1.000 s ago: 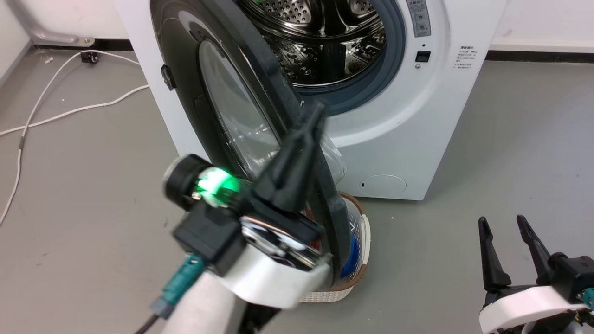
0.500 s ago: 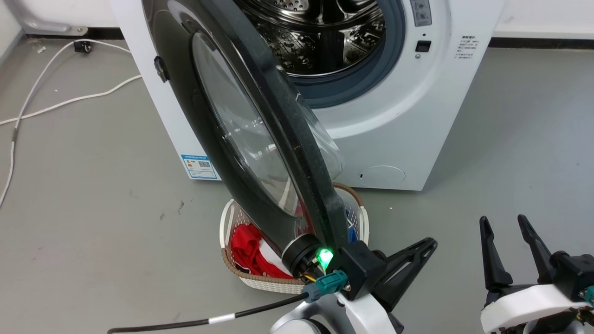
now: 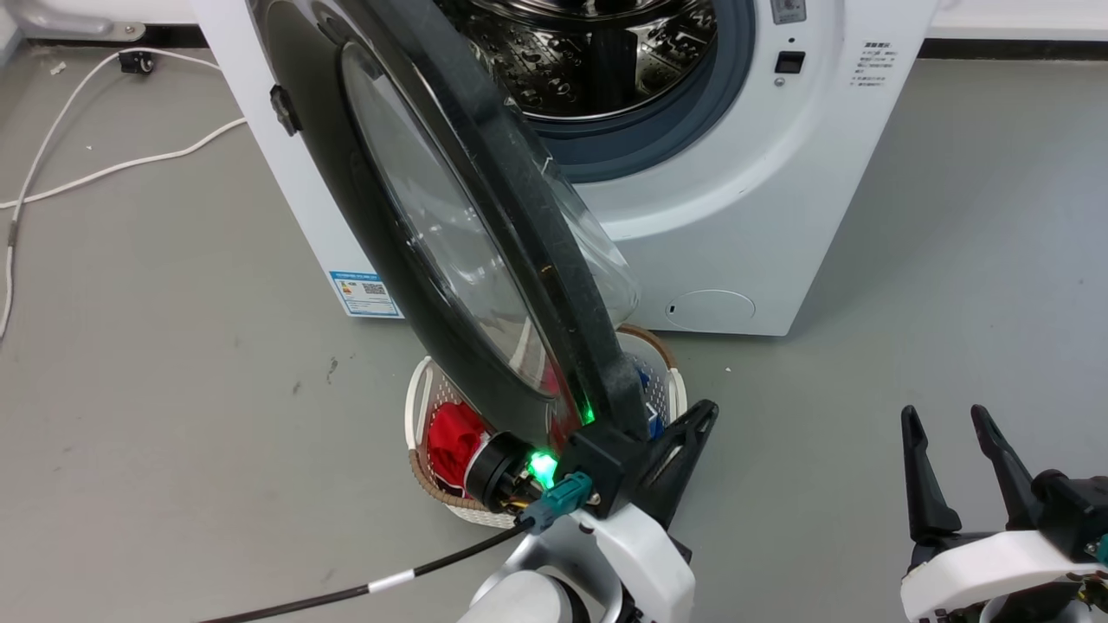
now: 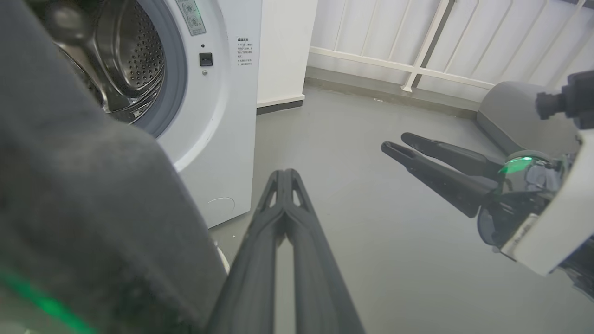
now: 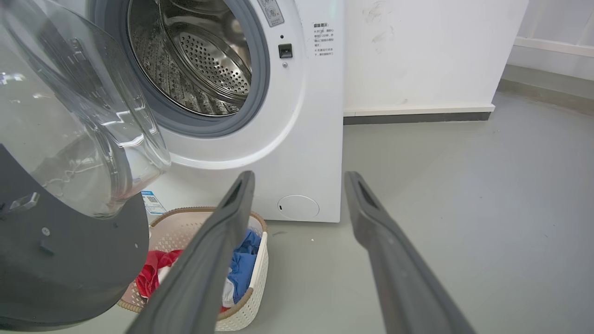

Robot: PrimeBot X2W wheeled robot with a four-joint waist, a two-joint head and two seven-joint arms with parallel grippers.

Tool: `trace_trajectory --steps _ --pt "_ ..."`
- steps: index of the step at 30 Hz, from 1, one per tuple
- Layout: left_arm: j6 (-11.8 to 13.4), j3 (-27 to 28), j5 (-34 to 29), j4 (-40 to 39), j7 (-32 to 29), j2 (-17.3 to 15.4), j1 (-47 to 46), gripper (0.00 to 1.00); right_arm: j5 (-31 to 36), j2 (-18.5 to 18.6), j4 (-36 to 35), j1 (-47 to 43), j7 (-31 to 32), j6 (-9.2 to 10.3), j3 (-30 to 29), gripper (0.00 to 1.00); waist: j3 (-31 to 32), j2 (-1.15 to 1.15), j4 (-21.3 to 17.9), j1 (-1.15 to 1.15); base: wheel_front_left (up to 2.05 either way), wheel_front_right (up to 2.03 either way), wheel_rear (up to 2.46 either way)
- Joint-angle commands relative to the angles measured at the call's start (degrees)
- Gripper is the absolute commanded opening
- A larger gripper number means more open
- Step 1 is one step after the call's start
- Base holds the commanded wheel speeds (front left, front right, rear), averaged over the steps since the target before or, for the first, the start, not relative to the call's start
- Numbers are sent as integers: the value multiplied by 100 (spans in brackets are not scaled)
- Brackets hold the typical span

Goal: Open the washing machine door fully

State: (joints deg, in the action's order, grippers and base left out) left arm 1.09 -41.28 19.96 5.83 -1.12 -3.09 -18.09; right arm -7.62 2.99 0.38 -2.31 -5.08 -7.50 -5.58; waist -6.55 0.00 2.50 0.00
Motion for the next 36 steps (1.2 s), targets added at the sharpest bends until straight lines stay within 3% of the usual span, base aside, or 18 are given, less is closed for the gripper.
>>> trace_trajectory --steps 1,16,29,36 --pt "39 32 26 21 39 -24 60 0 -23 -21 15 79 -33 1 -10 100 -3 0 30 0 0 0 0" --pt "378 301 -6 -485 262 -581 569 0 -43 -20 105 30 54 1 -100 100 57 0 757 0 0 0 0" --pt "603 266 127 -1067 295 -656 1115 0 37 -18 19 -30 191 1 -176 100 142 0 1963 0 0 0 0" --pt "904 629 242 -1064 432 -749 1284 0 93 -18 -131 22 302 1 -201 100 72 0 2533 0 0 0 0"
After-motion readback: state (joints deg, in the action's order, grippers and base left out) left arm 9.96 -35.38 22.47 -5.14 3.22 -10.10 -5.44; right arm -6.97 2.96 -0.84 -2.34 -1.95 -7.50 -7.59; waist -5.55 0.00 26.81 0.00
